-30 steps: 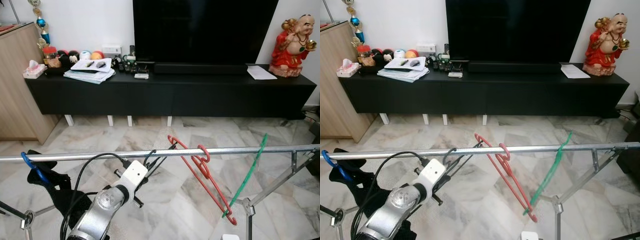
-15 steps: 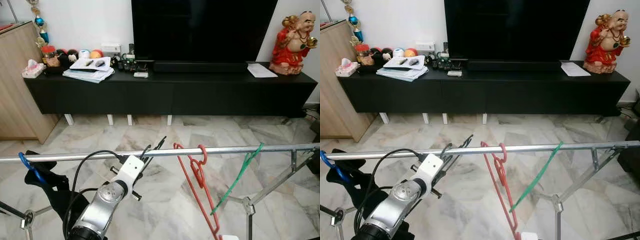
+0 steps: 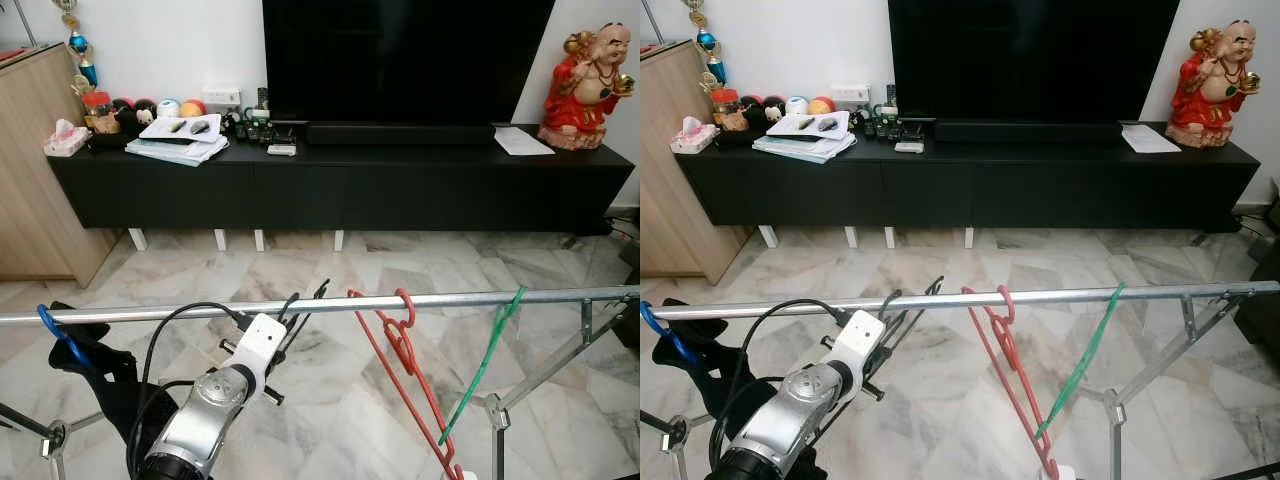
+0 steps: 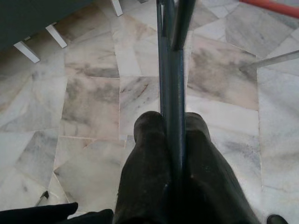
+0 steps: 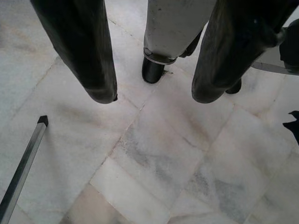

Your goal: Hang hanger

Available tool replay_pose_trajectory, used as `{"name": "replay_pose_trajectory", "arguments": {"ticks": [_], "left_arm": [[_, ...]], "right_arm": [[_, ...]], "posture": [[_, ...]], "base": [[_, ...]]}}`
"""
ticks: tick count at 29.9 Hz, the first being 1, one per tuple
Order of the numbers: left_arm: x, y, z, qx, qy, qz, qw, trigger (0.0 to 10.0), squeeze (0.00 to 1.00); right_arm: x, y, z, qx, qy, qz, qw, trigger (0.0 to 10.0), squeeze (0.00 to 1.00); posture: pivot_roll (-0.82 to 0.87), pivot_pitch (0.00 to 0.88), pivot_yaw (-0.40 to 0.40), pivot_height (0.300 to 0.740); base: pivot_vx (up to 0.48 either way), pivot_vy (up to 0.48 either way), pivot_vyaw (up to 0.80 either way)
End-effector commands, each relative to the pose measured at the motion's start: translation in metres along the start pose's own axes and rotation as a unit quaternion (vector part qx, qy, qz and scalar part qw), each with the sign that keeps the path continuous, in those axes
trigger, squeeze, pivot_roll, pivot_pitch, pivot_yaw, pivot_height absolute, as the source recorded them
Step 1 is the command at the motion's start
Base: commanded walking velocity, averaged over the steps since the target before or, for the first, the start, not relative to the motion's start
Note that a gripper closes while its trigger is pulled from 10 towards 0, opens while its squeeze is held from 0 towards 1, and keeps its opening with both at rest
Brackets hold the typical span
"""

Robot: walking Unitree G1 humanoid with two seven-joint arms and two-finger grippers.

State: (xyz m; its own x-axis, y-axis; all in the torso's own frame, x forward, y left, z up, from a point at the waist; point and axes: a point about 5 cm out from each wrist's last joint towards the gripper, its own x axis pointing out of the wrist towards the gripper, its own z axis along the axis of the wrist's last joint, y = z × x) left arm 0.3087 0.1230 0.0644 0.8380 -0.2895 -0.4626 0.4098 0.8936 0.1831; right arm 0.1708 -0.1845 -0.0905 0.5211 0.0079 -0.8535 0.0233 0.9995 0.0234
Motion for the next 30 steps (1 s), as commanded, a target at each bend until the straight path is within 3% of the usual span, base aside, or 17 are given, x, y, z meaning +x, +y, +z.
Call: {"name": "replay_pose_trajectory", "arguments": {"ticks": [1,15,23,30], "left_arm": [[-0.002,0.005,-0.005,-0.016,0.007,0.011,1.0,10.0,1.0],[-0.021,0.011,-0.006,-0.041,-0.036,0.017,0.998,10.0,1.0],[-0.051,0.003,-0.003,-0.056,-0.094,-0.017,0.994,10.0,0.99],[-0.069,-0.005,-0.005,-0.065,-0.113,-0.055,0.99,10.0,0.98]], "right_arm": [[0.0,0.0,0.002,-0.001,-0.001,0.0,1.0,10.0,0.0],[0.0,-0.001,0.003,-0.006,0.0,0.0,1.0,10.0,0.0],[0.0,-0.004,0.003,-0.013,0.002,0.001,1.0,10.0,0.0],[0.0,-0.004,0.004,-0.015,0.003,0.002,1.0,10.0,0.0]], "posture": [[0.06,0.0,-0.003,0.74],[0.07,0.0,-0.012,0.74],[0.08,0.0,-0.024,0.74],[0.09,0.0,-0.03,0.74]], "base": [[0.0,0.0,0.0],[0.0,0.0,0.0],[0.0,0.0,0.0],[0.0,0.0,0.0]]}}
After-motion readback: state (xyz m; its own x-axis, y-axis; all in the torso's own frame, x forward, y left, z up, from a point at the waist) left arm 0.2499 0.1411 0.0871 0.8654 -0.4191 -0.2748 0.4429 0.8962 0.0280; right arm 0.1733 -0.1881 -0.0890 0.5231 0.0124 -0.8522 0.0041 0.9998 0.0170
